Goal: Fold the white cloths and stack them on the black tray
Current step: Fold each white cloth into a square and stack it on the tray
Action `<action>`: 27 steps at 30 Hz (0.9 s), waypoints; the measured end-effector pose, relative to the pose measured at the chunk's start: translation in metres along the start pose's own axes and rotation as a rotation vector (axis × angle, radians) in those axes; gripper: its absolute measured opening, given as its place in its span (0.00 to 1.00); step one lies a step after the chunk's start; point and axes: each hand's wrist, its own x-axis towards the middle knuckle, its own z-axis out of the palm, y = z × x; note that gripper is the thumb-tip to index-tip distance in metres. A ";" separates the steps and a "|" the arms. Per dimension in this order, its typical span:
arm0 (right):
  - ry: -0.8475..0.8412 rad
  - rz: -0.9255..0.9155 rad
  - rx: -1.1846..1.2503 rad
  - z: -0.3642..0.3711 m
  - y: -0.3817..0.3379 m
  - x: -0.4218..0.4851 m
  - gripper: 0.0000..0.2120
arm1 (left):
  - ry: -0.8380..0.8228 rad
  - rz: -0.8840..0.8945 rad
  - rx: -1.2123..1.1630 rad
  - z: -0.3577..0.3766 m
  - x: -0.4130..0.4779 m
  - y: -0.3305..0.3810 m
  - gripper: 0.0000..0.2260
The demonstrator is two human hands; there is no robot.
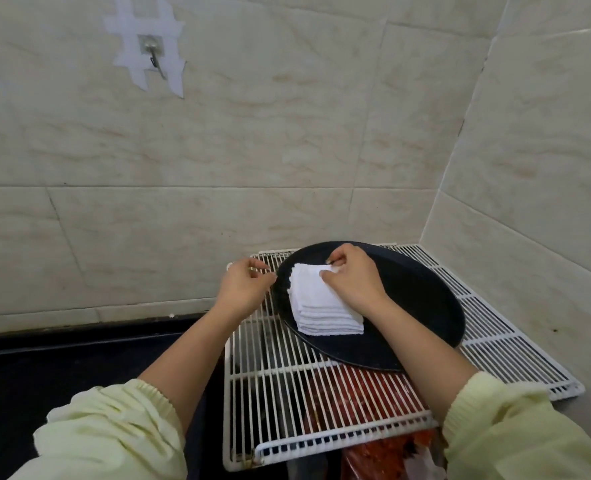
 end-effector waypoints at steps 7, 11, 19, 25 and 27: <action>-0.193 -0.286 -0.144 0.064 -0.074 -0.027 0.14 | 0.226 0.097 0.275 -0.080 -0.036 -0.040 0.07; -0.330 -0.436 -0.174 0.116 -0.132 -0.061 0.17 | 0.335 0.064 0.455 -0.152 -0.070 -0.082 0.08; -0.575 -0.608 -0.237 0.244 -0.231 -0.180 0.19 | 0.425 -0.098 0.735 -0.303 -0.177 -0.170 0.12; -0.683 -0.667 -0.218 0.329 -0.312 -0.269 0.22 | 0.453 -0.243 0.783 -0.416 -0.259 -0.238 0.11; -0.717 -0.690 -0.211 0.352 -0.336 -0.293 0.22 | 0.477 -0.279 0.779 -0.449 -0.282 -0.256 0.11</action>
